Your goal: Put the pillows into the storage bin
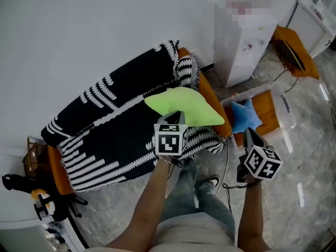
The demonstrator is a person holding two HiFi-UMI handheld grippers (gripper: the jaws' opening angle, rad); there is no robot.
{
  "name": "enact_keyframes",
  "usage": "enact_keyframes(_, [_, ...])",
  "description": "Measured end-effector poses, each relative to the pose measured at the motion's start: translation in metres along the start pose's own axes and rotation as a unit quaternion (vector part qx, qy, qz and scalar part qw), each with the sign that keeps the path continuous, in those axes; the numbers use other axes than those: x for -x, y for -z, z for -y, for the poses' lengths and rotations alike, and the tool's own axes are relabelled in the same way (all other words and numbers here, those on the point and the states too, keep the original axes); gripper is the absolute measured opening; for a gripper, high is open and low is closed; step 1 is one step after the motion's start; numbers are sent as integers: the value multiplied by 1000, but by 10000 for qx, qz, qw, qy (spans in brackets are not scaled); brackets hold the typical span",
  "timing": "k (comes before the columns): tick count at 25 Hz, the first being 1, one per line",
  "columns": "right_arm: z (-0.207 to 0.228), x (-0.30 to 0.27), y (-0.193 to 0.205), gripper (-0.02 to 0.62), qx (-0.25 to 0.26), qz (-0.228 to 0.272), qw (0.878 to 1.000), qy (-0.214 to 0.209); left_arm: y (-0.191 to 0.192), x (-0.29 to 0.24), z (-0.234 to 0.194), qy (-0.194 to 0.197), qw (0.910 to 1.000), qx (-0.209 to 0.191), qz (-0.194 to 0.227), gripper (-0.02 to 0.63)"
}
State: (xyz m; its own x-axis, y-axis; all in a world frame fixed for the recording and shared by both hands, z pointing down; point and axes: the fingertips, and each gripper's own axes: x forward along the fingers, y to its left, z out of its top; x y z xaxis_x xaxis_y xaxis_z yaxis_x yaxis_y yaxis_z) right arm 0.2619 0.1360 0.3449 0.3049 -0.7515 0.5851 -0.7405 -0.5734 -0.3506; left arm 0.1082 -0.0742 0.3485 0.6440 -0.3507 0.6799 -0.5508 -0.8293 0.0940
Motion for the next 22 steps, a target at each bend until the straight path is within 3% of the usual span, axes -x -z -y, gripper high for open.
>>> enact_keyframes(11, [117,103,-7,2,-573,597,9933,801,-33,-27,154,816,9935,-791,56,20])
enact_keyframes(17, [181,131,10,2,-1258,683,9804,1354,-40,-62,241,1501,9795,-1327,-189,20])
enact_keyframes(22, [227,136,8,2,-1494,681,9708,1747,-43,-111,302,1946,9651,-1677,-507,20])
